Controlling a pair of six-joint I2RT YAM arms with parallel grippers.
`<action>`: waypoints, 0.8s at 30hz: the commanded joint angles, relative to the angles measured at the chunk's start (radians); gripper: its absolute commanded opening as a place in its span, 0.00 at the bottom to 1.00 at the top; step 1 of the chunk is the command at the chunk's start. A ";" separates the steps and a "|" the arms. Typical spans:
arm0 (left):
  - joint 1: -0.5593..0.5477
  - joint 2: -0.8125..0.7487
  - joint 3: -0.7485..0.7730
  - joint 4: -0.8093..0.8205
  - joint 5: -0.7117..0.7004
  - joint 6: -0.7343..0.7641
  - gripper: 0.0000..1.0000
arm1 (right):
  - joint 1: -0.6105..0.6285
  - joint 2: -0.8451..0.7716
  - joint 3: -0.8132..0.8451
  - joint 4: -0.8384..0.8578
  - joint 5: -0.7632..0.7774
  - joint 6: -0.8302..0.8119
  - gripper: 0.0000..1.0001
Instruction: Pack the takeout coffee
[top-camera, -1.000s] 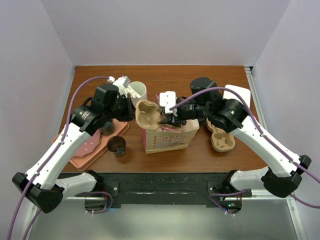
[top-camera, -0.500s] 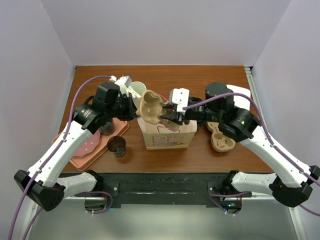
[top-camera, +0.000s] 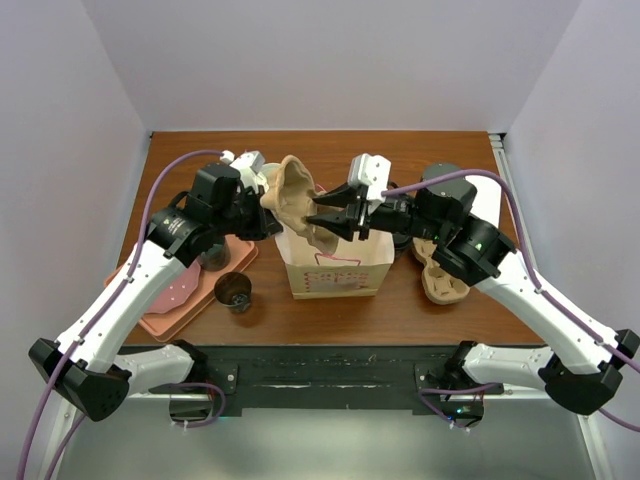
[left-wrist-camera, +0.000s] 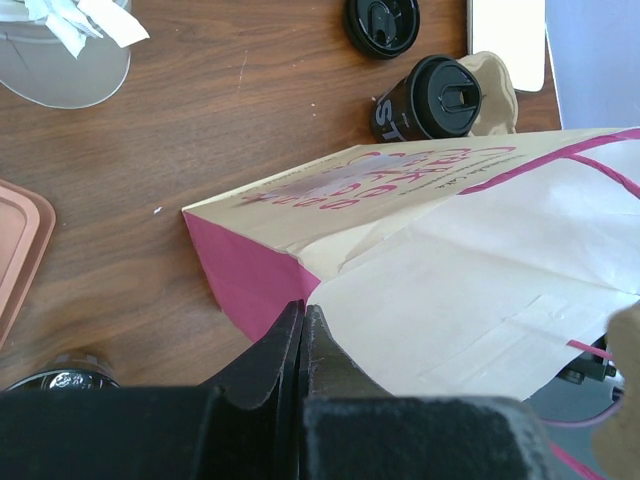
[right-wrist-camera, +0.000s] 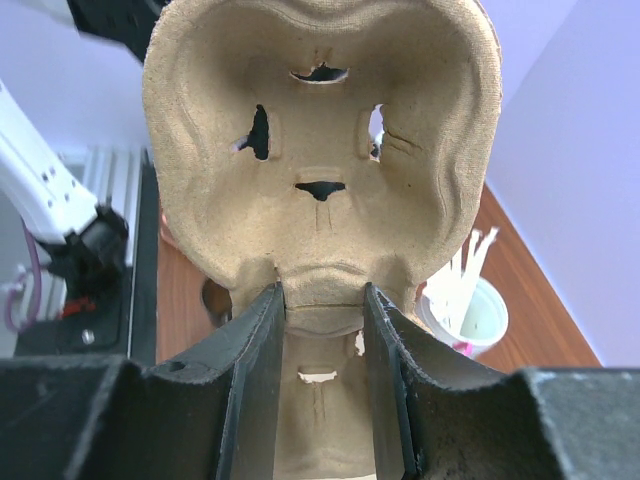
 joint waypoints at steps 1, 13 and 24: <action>0.009 0.001 0.036 0.032 0.032 0.037 0.00 | 0.002 -0.002 0.027 0.155 -0.044 0.090 0.16; 0.015 0.000 0.042 0.032 0.042 0.048 0.00 | 0.002 0.027 0.038 0.123 -0.068 0.051 0.16; 0.025 0.003 0.033 0.056 0.091 0.059 0.00 | 0.002 0.048 0.012 -0.194 0.021 -0.184 0.15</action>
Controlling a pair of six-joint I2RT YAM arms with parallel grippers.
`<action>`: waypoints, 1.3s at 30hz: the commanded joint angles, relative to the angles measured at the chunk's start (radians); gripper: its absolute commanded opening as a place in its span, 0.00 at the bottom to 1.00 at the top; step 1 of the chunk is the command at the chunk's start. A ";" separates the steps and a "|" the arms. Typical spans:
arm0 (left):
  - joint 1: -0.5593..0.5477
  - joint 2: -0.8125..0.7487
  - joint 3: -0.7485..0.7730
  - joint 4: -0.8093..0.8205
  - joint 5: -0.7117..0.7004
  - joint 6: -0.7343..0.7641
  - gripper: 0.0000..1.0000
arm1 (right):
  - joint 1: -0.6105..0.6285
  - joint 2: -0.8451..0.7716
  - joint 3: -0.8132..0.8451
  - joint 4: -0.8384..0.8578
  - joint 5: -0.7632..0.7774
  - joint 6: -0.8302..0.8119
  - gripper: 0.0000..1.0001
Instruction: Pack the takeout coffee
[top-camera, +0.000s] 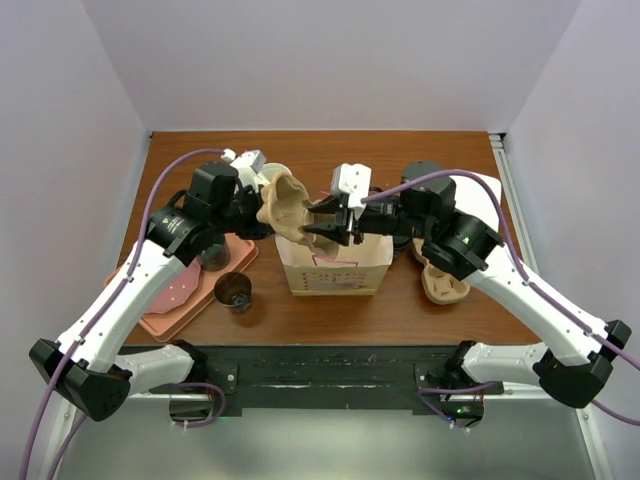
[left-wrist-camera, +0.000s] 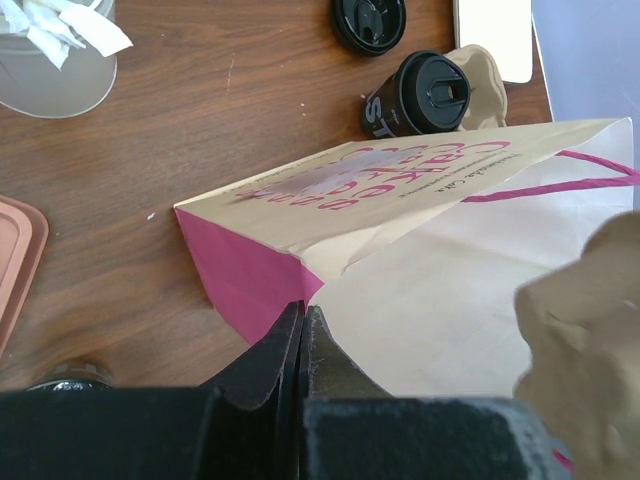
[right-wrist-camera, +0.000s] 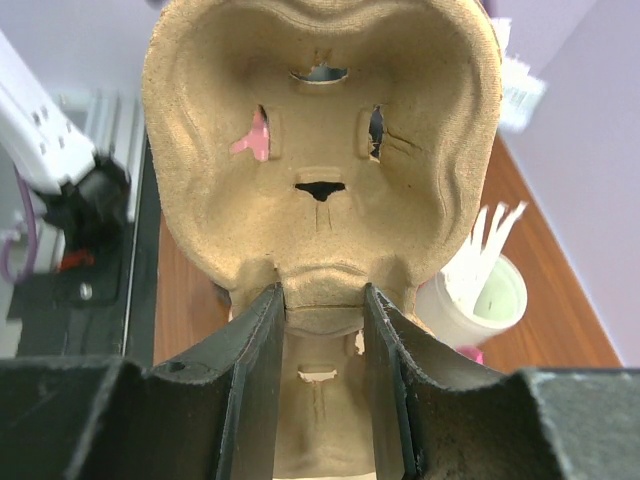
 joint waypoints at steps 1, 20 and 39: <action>0.010 0.001 0.034 0.043 0.050 0.033 0.00 | 0.002 0.001 0.012 -0.169 0.098 -0.157 0.15; 0.020 0.093 0.133 0.006 0.154 -0.003 0.00 | 0.017 0.113 0.117 -0.563 0.361 -0.317 0.10; 0.020 0.156 0.186 -0.025 0.179 -0.013 0.00 | 0.030 0.205 0.163 -0.674 0.476 -0.326 0.10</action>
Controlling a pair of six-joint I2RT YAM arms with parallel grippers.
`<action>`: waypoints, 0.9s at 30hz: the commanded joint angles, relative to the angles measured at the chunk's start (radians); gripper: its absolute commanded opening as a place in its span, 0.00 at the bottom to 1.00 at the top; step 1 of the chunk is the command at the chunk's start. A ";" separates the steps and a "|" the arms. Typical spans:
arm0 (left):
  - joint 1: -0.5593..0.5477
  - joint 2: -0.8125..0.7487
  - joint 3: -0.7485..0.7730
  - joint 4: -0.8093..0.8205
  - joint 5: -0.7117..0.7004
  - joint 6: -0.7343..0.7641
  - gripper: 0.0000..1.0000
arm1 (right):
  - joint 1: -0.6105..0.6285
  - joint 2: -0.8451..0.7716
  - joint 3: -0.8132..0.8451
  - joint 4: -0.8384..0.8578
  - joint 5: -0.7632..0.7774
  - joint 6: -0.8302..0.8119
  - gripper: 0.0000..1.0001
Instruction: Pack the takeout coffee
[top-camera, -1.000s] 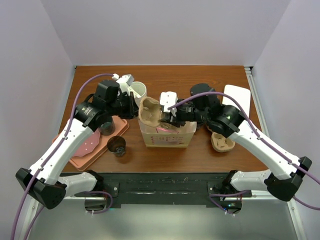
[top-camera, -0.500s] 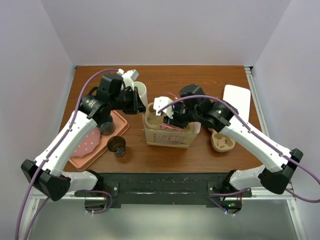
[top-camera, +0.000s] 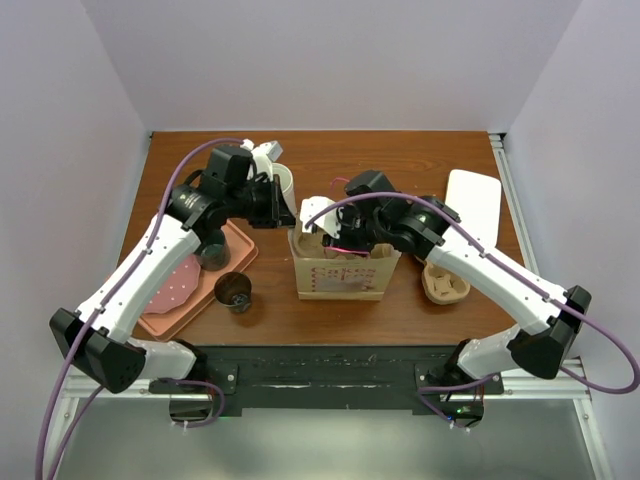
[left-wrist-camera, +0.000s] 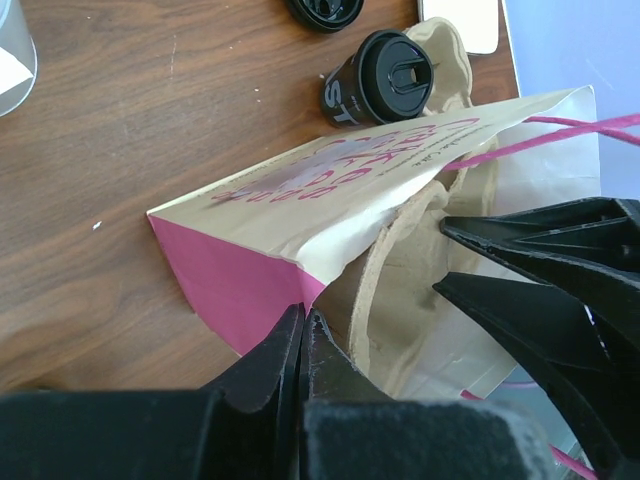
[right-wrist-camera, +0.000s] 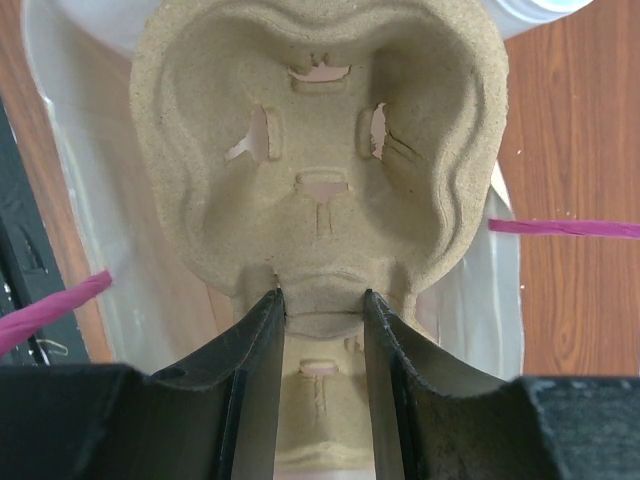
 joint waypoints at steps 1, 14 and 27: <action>0.009 0.003 0.067 0.007 0.039 -0.016 0.00 | 0.003 -0.006 0.048 -0.067 0.025 -0.010 0.11; 0.009 0.036 0.089 -0.034 0.037 0.039 0.15 | 0.003 0.022 0.103 -0.173 0.039 0.006 0.11; 0.009 0.045 0.135 -0.077 0.020 0.065 0.31 | 0.003 0.072 0.042 -0.120 0.094 0.052 0.13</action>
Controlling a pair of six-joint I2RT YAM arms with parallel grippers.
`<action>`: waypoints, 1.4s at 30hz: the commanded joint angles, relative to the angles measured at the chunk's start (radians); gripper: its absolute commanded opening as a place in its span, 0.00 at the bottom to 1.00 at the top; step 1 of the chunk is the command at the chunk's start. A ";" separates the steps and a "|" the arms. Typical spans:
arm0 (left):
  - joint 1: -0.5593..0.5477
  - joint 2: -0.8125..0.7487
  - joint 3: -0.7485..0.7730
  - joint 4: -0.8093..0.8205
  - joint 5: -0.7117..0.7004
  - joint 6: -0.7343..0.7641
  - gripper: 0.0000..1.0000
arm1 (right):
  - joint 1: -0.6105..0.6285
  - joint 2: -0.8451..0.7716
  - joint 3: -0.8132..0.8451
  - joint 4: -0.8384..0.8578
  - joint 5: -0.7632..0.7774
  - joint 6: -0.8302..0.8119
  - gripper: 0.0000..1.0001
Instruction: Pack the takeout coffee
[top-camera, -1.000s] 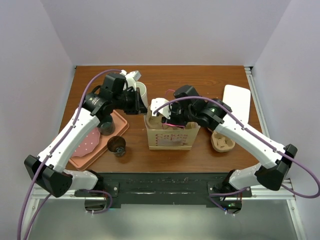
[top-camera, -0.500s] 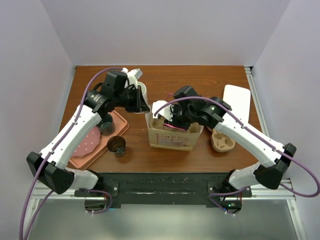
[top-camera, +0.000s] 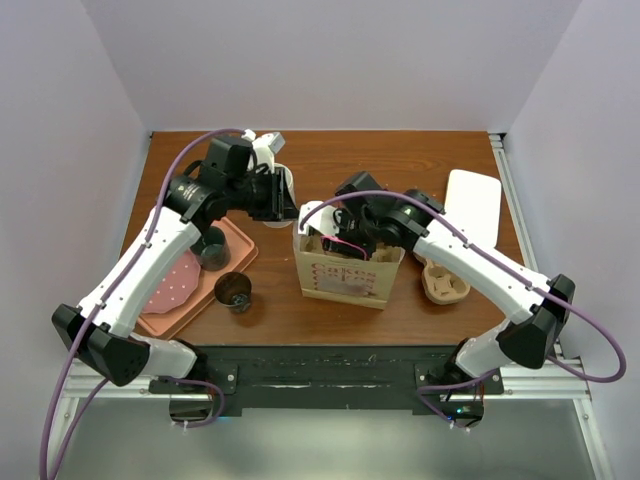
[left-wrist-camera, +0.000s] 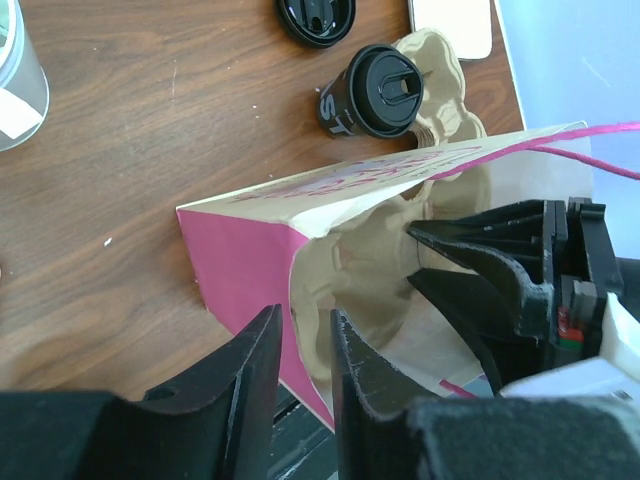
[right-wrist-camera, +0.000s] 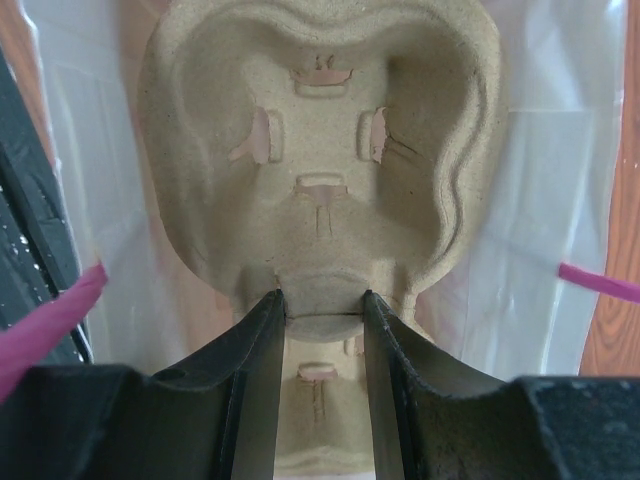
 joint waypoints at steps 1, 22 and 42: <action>0.008 -0.002 0.025 -0.023 0.017 0.020 0.31 | 0.003 -0.014 -0.015 0.015 0.066 0.030 0.13; 0.008 -0.032 -0.070 0.009 0.000 0.006 0.34 | 0.003 -0.031 -0.164 0.083 0.044 0.066 0.32; 0.008 -0.092 0.004 -0.038 -0.034 -0.030 0.52 | 0.003 -0.155 -0.073 0.160 0.009 0.178 0.67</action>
